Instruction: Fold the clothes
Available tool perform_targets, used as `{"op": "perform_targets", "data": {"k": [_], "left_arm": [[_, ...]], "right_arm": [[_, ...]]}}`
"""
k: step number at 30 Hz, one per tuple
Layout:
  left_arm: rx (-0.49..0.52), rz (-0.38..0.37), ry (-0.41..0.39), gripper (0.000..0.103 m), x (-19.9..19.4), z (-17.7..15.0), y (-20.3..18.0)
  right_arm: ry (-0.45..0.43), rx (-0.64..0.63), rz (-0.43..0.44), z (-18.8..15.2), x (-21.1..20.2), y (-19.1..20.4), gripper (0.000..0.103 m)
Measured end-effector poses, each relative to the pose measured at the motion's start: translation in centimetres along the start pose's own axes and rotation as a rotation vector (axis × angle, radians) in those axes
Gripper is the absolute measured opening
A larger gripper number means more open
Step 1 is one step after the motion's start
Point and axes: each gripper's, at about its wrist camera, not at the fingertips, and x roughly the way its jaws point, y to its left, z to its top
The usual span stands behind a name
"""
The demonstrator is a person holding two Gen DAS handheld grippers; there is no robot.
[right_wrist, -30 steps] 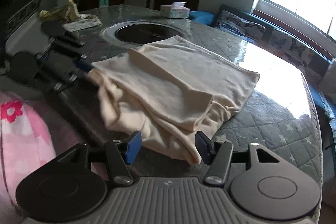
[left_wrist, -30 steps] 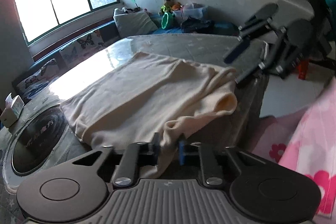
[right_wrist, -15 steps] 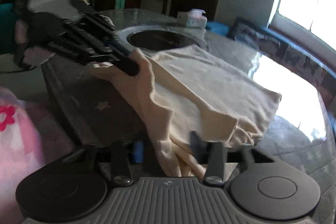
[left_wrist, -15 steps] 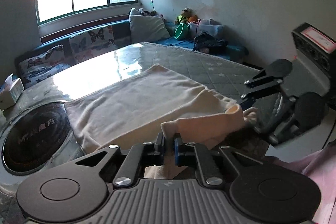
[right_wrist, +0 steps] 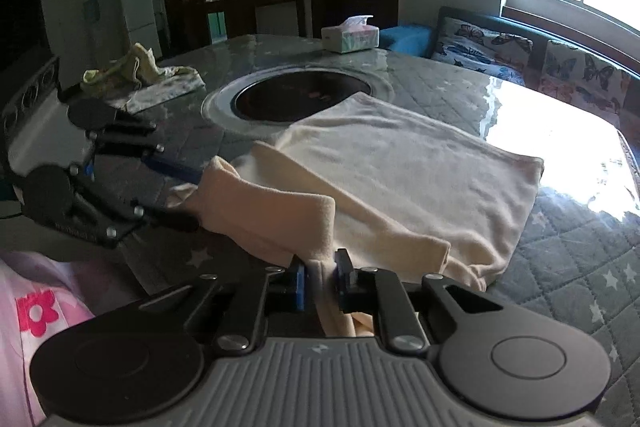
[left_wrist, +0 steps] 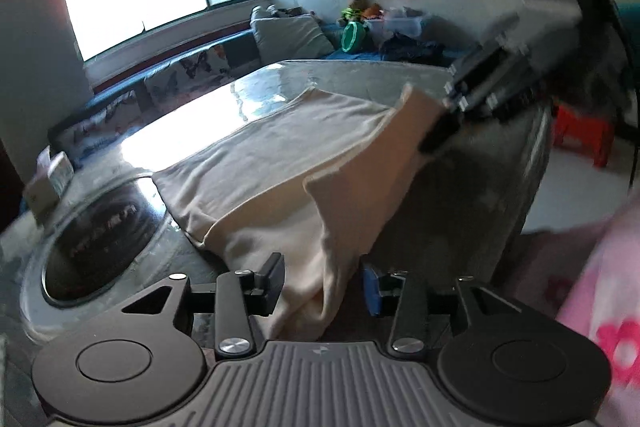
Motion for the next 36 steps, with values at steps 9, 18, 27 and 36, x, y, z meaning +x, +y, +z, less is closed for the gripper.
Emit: {"op": "perform_targets", "data": {"k": [9, 18, 27, 36], "left_arm": [[-0.006, 0.019, -0.052, 0.007, -1.1, -0.5, 0.5], [-0.131, -0.054, -0.137, 0.007, -7.1, 2.2, 0.9], [-0.222, -0.031, -0.151, 0.007, -4.2, 5.9, 5.2], [-0.220, 0.048, -0.044, 0.007, 6.1, 8.0, 9.1]], "right_arm": [[-0.045, -0.019, -0.033, -0.2, -1.0, 1.4, 0.009], [-0.082, -0.021, 0.010, 1.2, -6.8, 2.4, 0.008], [-0.089, -0.041, 0.006, 5.8, -6.3, -1.1, 0.008], [-0.016, 0.013, -0.053, 8.1, 1.9, -7.3, 0.009]]}}
